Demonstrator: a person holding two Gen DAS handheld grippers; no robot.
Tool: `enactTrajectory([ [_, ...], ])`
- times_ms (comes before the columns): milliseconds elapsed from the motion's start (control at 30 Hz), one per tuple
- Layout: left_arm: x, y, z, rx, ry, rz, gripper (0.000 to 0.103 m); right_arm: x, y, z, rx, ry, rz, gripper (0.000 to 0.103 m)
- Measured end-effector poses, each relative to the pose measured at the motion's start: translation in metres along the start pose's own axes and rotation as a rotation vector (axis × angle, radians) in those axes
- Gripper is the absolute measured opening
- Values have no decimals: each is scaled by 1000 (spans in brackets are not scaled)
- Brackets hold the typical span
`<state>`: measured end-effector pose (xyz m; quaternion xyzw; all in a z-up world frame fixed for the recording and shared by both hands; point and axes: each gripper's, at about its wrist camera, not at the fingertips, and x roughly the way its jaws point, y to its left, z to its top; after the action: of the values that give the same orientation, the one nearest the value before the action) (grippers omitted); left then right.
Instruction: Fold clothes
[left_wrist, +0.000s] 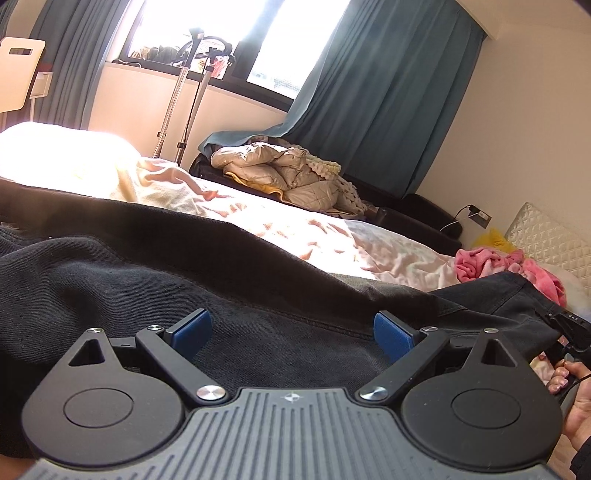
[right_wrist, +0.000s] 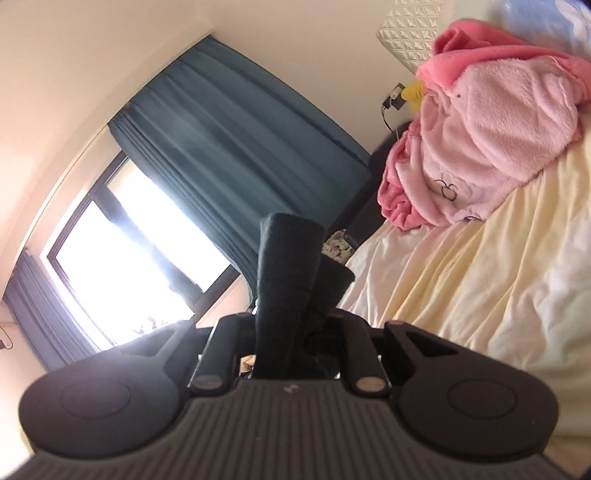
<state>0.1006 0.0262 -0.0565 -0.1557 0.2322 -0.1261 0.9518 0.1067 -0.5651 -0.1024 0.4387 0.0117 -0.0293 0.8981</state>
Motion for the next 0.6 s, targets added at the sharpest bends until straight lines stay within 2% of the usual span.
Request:
enactTrajectory([
  [133, 7, -2, -1, 53, 23, 84, 97, 6, -71, -15, 245, 133, -310, 16],
  [167, 12, -2, -2, 83, 40, 148, 97, 6, -88, -22, 297, 161, -350, 16],
  [233, 22, 0, -4, 137, 74, 263, 97, 3, -98, -27, 332, 146, -341, 15],
  [367, 32, 6, -7, 151, 132, 295, 97, 12, -63, -26, 156, 131, -377, 15],
  [433, 38, 0, -11, 212, 155, 322, 97, 12, -51, -27, 71, 125, -387, 15],
  [600, 41, -3, -12, 242, 169, 330, 101, 11, -6, -30, -108, 68, -382, 15],
])
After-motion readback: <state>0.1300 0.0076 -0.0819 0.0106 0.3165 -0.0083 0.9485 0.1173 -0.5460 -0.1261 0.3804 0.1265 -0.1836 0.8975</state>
